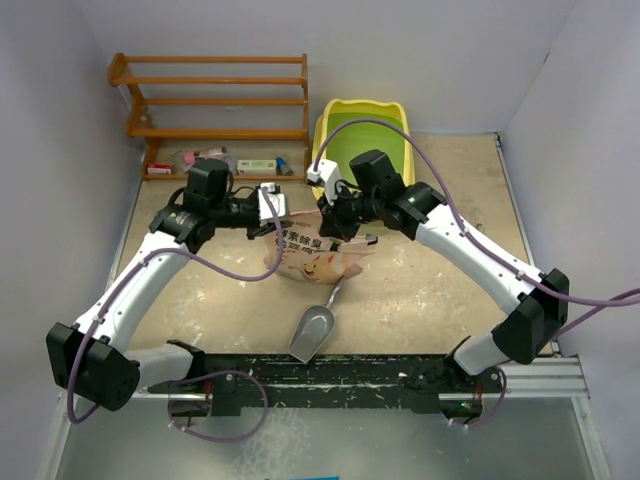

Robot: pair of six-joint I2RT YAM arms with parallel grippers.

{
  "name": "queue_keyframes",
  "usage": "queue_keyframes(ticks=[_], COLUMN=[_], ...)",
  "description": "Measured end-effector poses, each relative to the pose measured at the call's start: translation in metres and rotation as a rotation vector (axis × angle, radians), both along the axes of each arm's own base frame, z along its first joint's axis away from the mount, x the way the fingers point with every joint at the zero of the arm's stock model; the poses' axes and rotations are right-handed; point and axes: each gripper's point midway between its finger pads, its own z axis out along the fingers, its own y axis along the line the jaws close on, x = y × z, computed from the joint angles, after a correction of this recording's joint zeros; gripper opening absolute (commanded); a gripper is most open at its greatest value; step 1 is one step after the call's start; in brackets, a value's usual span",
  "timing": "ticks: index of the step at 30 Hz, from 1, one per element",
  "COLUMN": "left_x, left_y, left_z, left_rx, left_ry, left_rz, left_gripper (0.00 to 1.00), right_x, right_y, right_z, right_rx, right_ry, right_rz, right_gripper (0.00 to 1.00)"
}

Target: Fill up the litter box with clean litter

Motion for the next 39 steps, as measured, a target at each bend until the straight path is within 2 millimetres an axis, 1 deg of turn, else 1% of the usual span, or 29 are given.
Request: queue_keyframes(ticks=[1,2,6,9,13,18,22,27,30,31,32,34,35,37,39], left_x=[0.001,0.003,0.013,0.017,0.021,0.033,0.046,0.062,0.067,0.067,0.066,0.066,0.065,0.058,0.045], left_y=[0.000,0.000,0.004,0.006,0.014,0.020,0.019,0.011,0.007,0.006,0.006,0.006,0.008,0.016,0.026], left_z=[-0.002,-0.004,-0.008,-0.008,-0.006,-0.003,0.000,0.002,0.003,0.003,0.002,0.002,0.001,-0.001,-0.003], left_rx=[0.011,0.024,0.068,0.077,0.062,0.018,-0.019,-0.039,-0.048,-0.049,-0.050,-0.052,-0.059,-0.072,-0.089], left_ry=[-0.003,-0.009,-0.051,-0.089,-0.152,-0.234,-0.290,-0.335,-0.344,-0.342,-0.339,-0.336,-0.340,-0.357,-0.375], left_rz=[0.007,0.015,0.071,0.109,0.188,0.279,0.344,0.382,0.394,0.395,0.395,0.402,0.413,0.434,0.455], left_gripper=[0.01,0.00,0.00,0.00,0.00,0.00,0.00,0.00,0.00,0.00,0.00,0.00,0.00,0.00,0.00], right_x=[0.000,0.001,0.002,0.004,0.012,0.021,0.027,0.032,0.034,0.034,0.034,0.034,0.034,0.031,0.024], right_y=[0.000,0.000,0.001,0.001,0.004,0.008,0.010,0.010,0.008,0.008,0.008,0.008,0.008,0.006,0.001], right_z=[0.001,0.000,0.000,0.000,0.005,0.009,0.010,0.011,0.010,0.010,0.011,0.010,0.010,0.006,-0.001], right_rx=[-0.002,-0.004,-0.011,-0.011,0.008,0.037,0.054,0.061,0.060,0.059,0.059,0.060,0.064,0.064,0.058], right_ry=[0.000,0.001,0.005,-0.002,-0.028,-0.051,-0.063,-0.070,-0.074,-0.078,-0.078,-0.072,-0.066,-0.055,-0.033], right_rz=[0.001,0.002,0.000,-0.005,-0.026,-0.064,-0.099,-0.127,-0.146,-0.153,-0.155,-0.166,-0.173,-0.192,-0.209], right_gripper=[0.00,0.00,0.00,0.00,0.00,0.00,0.00,0.00,0.00,0.05,0.13,0.34,0.42,0.46,0.47])
